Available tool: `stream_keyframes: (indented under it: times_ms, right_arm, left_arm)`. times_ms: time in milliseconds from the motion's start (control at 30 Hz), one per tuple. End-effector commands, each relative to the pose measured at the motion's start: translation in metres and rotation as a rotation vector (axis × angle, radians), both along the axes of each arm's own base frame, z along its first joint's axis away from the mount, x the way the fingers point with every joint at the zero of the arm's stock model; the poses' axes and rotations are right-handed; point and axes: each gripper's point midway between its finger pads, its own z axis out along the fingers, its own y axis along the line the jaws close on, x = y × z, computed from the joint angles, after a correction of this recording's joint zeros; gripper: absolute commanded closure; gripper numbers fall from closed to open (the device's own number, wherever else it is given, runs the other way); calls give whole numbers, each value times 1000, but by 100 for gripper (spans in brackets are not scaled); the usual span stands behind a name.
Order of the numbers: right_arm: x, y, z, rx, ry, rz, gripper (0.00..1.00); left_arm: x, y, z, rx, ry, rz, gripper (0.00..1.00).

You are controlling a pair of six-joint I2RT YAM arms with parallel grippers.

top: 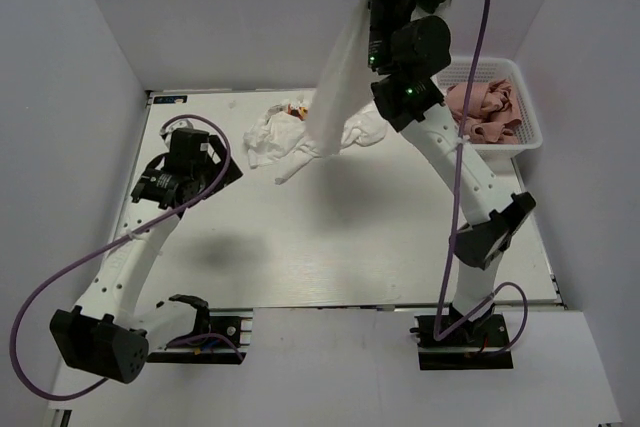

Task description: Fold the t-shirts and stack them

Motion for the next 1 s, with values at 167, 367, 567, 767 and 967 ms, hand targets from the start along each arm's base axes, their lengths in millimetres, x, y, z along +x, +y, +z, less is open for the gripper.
stream_keyframes:
  times_ms: [167, 367, 567, 767, 967]
  right_arm:
    - [-45, -124, 68, 74, -384, -395, 100]
    - [-16, -159, 49, -10, -451, -478, 100]
    - [46, -215, -14, -35, -301, -615, 100]
    - [104, -310, -99, 16, -117, -835, 100]
    - [151, -338, -224, -58, 182, -840, 100]
  left_arm:
    - [19, -7, 5, -14, -8, -8, 0]
    - [31, -11, -1, -17, 7, -14, 0]
    - [41, -15, -10, -9, 39, -27, 0]
    - [57, -14, -20, 28, 71, -15, 0]
    - [78, -28, -41, 19, 142, -65, 0]
